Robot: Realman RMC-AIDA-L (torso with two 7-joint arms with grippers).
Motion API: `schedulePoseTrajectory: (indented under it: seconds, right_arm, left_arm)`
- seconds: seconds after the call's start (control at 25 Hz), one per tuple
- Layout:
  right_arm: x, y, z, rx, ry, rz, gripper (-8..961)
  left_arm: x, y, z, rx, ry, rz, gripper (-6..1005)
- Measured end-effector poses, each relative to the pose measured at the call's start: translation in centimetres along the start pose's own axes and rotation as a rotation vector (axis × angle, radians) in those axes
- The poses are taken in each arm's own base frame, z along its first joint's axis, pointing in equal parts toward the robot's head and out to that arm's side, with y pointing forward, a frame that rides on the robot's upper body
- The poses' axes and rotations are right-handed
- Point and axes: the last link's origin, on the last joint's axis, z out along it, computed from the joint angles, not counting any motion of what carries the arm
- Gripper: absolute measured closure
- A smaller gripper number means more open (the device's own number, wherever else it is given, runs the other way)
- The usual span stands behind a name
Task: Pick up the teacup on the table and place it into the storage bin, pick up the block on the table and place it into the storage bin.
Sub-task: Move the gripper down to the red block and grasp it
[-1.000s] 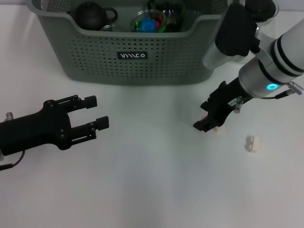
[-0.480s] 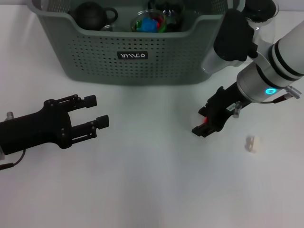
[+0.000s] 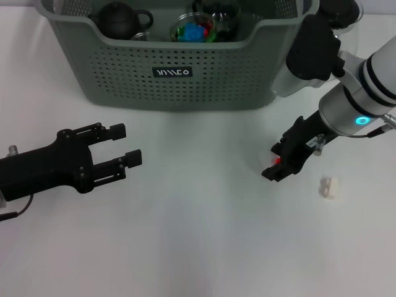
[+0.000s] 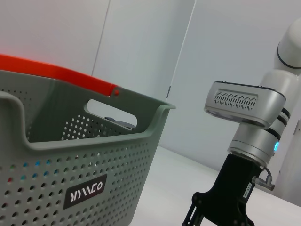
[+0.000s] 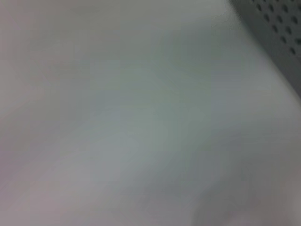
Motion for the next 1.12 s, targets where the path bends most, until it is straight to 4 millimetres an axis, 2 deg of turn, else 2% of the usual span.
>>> schedulePoseTrajectory:
  seconds: [0.32,0.56,1.12]
  right_arm:
    - [-0.14,-0.13,-0.05,0.011,0.004,-0.006,336]
    - [-0.22,-0.22,-0.02,0.016,0.007,-0.009,489]
    - [0.27,-0.4,0.26,0.032,0.017,-0.001,505]
  left_arm:
    - [0.02,-0.02,0.01,-0.001,0.0,-0.001,312]
    - [0.03,-0.02,0.04,-0.002,0.001,-0.002,312]
    - [0.15,-0.07,0.16,-0.005,0.001,0.0,311]
